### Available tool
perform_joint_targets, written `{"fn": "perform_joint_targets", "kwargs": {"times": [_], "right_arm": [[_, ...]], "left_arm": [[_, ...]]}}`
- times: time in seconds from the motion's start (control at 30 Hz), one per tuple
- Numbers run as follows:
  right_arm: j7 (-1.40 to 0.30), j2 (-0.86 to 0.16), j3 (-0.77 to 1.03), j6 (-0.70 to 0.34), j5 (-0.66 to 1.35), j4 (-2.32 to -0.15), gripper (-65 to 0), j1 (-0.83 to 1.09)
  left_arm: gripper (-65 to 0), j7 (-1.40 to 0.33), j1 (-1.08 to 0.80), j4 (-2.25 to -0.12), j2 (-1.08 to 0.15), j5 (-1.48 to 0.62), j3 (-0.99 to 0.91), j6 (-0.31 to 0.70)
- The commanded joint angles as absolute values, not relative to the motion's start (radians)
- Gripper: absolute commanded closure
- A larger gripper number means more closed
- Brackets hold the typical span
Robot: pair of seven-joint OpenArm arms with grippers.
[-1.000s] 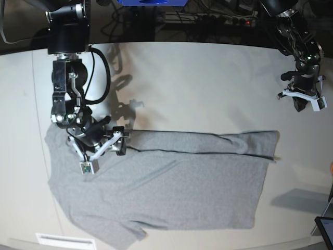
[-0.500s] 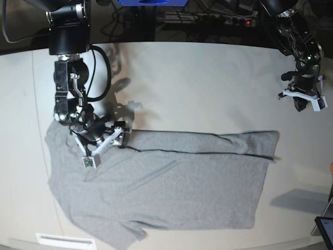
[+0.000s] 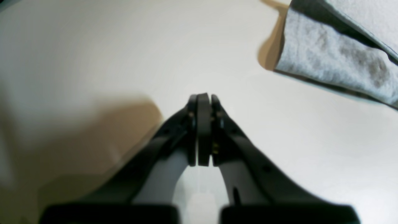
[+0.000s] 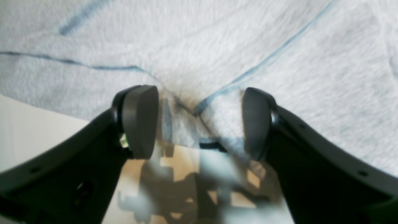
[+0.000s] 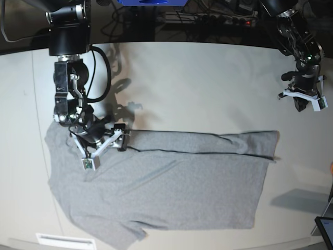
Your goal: Fold the T-shirt properly
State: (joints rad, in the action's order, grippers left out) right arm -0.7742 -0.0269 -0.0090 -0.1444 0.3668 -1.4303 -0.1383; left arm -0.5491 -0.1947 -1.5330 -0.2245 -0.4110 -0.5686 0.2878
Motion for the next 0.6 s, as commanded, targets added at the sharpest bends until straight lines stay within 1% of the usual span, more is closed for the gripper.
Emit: {"fn": "perform_joint_targets", "kwargs": {"times": [0.0,0.07,0.13,0.17,0.3,0.33,0.37,0.4,0.47,0.5,0.57], "right_arm": [[-0.748,-0.025,-0.012,-0.148,0.378,-1.445,-39.0,-0.162],[-0.748,-0.022,-0.012,-0.148,0.378,-1.445,-33.7,-0.162],[-0.748,-0.008,-0.008,-0.15,0.378,-1.432,-29.6,-0.163],[-0.748,-0.007,-0.008,-0.15,0.378,-1.423,-28.4,-0.173],[-0.743,-0.004,-0.012,-0.15,0.378,-1.369,-27.7,-0.189],[-0.736,-0.001,-0.012,-0.15,0.378,-1.366,-26.7,-0.194],[-0.725,0.005,-0.012,-0.15,0.378,-1.362,-23.4,-0.194],[-0.72,0.005,-0.012,-0.15,0.378,-1.362,-18.7,-0.194],[-0.72,0.007,-0.008,-0.15,0.378,-1.362,-4.9,-0.197],[-0.723,0.007,-0.008,-0.15,0.378,-1.362,-0.4,-0.197],[-0.725,0.007,-0.012,-0.15,0.378,-1.362,-0.4,-0.199]], "left_arm": [[0.0,-0.521,-0.188,-1.55,-0.243,-0.415,-0.573,0.288],[0.0,-0.521,-0.188,-1.55,-0.243,-0.415,-0.573,0.288],[0.0,-0.521,-0.188,-1.549,-0.243,-0.415,-0.573,0.288],[0.0,-0.521,-0.188,-1.549,-0.243,-0.415,-0.573,0.288],[0.0,-0.521,-0.189,-1.549,-0.245,-0.415,-0.576,0.288],[0.0,-0.521,-0.189,-1.549,-0.246,-0.415,-0.578,0.288],[0.0,-0.521,-0.189,-1.549,-0.246,-0.415,-0.579,0.288],[0.0,-0.521,-0.189,-1.549,-0.248,-0.415,-0.579,0.288],[0.0,-0.521,-0.191,-1.549,-0.248,-0.415,-0.579,0.288],[0.0,-0.521,-0.189,-1.549,-0.248,-0.415,-0.579,0.288],[0.0,-0.521,-0.189,-1.549,-0.248,-0.415,-0.579,0.288]]}}
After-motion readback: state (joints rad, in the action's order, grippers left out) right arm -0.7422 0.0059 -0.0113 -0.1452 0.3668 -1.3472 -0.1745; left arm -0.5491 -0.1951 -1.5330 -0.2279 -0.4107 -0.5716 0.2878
